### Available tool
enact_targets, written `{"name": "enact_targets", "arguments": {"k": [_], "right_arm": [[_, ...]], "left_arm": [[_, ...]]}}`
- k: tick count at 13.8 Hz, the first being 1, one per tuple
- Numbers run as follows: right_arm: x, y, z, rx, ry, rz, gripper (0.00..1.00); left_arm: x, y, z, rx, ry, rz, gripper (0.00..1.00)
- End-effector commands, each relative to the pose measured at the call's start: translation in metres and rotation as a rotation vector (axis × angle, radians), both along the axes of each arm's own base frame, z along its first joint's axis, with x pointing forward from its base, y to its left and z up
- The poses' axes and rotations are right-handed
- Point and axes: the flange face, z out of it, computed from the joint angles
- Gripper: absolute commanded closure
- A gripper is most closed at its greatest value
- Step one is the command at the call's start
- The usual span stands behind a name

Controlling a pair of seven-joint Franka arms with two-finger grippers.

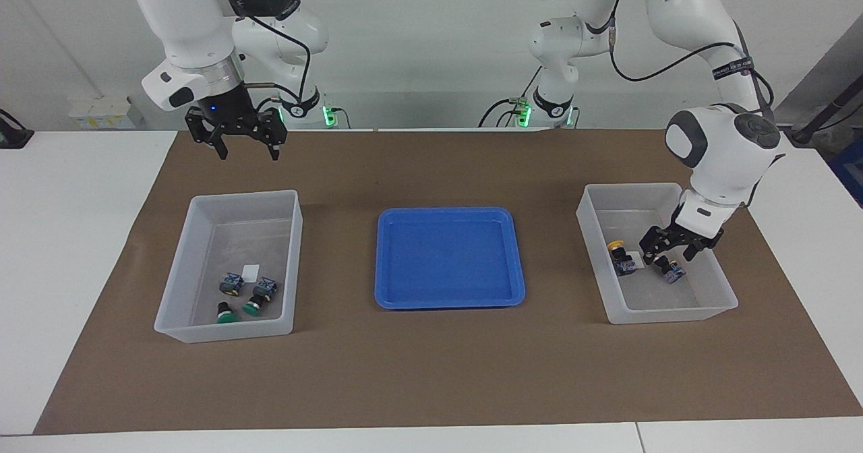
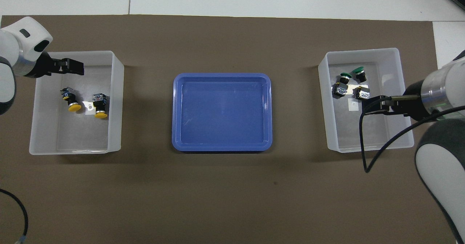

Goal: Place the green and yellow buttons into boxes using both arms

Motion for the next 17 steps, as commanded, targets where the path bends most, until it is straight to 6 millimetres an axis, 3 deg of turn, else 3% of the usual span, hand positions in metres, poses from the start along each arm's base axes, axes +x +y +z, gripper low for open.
{"name": "enact_targets", "arguments": {"k": [1, 4, 7, 9, 12, 17], "right_arm": [[-0.008, -0.005, 0.002, 0.001, -0.007, 0.008, 0.00], [-0.008, -0.005, 0.002, -0.003, -0.008, 0.008, 0.00], [-0.008, -0.006, 0.002, -0.003, -0.008, 0.004, 0.00], [-0.008, -0.009, 0.002, -0.003, -0.008, -0.001, 0.00], [-0.008, -0.009, 0.001, -0.004, -0.005, -0.001, 0.00], [-0.011, -0.010, -0.002, -0.005, 0.001, -0.003, 0.00]], "left_arm": [[0.001, -0.022, 0.038, 0.008, 0.060, -0.033, 0.00], [-0.012, -0.048, 0.067, 0.010, 0.096, -0.062, 0.00], [-0.035, -0.055, 0.108, 0.009, 0.064, -0.070, 0.00], [-0.051, -0.057, 0.121, 0.011, 0.091, -0.075, 0.00], [-0.067, -0.059, 0.129, 0.016, 0.117, -0.086, 0.00], [-0.074, -0.051, 0.111, 0.023, 0.106, -0.074, 0.00]]}}
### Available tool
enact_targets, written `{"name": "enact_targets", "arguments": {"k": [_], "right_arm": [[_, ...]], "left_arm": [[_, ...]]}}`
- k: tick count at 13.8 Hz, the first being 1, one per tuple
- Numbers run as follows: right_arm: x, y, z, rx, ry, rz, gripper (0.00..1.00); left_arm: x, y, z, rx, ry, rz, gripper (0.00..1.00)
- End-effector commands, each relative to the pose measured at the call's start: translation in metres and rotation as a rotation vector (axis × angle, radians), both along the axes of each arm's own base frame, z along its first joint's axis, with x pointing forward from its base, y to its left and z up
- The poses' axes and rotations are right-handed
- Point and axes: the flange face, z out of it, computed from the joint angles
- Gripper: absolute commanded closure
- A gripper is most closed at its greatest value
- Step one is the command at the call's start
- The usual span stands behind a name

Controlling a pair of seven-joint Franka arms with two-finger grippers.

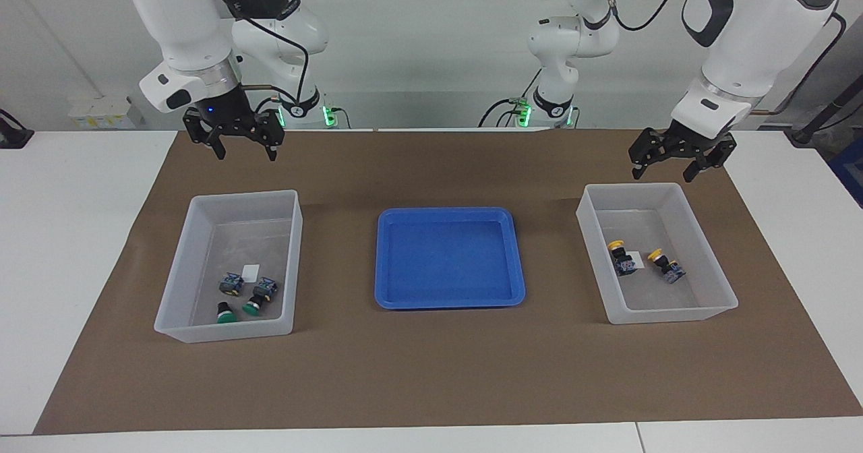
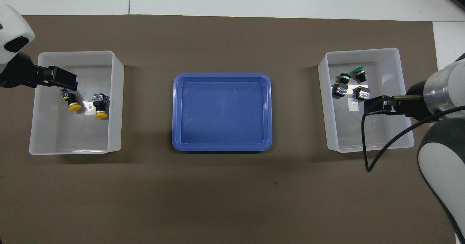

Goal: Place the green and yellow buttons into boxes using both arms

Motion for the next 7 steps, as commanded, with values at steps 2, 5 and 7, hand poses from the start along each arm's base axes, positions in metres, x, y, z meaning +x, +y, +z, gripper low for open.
{"name": "enact_targets", "arguments": {"k": [2, 5, 7], "right_arm": [[-0.0109, -0.0050, 0.0007, -0.004, -0.004, 0.006, 0.00], [-0.0109, -0.0049, 0.0007, -0.002, -0.003, 0.005, 0.00], [-0.0109, -0.0050, 0.0007, -0.004, -0.004, 0.009, 0.00]], "left_arm": [[-0.0148, 0.0050, -0.0063, 0.017, -0.012, 0.012, 0.00], [-0.0209, 0.0097, -0.0130, 0.019, 0.006, 0.021, 0.00], [-0.0213, 0.0097, -0.0121, 0.019, 0.004, 0.021, 0.00]]}}
